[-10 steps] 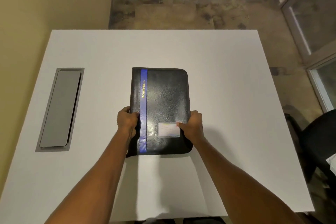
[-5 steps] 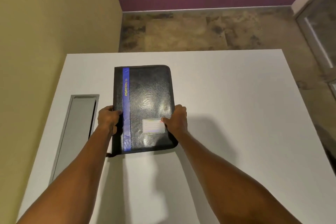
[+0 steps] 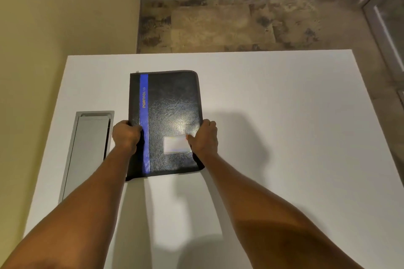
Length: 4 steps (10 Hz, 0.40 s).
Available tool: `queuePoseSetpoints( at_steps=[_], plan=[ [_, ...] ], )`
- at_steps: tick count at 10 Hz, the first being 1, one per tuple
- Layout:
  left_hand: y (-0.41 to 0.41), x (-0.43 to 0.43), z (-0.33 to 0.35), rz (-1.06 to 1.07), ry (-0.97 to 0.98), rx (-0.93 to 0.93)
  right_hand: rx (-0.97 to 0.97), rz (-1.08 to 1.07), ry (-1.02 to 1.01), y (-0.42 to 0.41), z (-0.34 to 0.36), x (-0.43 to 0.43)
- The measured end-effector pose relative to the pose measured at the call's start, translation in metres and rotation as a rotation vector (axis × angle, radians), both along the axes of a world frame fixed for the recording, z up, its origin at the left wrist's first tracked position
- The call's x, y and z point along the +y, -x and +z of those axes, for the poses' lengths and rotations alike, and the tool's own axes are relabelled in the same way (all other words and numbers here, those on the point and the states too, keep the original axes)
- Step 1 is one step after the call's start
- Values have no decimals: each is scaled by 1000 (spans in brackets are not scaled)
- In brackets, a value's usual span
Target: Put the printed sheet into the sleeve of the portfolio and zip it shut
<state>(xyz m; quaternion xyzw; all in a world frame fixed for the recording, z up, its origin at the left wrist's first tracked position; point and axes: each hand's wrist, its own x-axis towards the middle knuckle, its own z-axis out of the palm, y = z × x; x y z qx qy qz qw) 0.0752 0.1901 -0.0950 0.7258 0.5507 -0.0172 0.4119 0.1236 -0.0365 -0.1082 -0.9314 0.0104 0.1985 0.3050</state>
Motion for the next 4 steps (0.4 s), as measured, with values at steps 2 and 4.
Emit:
queuePoseSetpoints(
  at_steps=[2, 4],
  plan=[
    [22, -31, 13, -235, -196, 42, -134, 87, 69, 20, 30, -6],
    [56, -81, 30, -519, -277, 59, -240, 204, 59, 54, 56, -38]
  ],
)
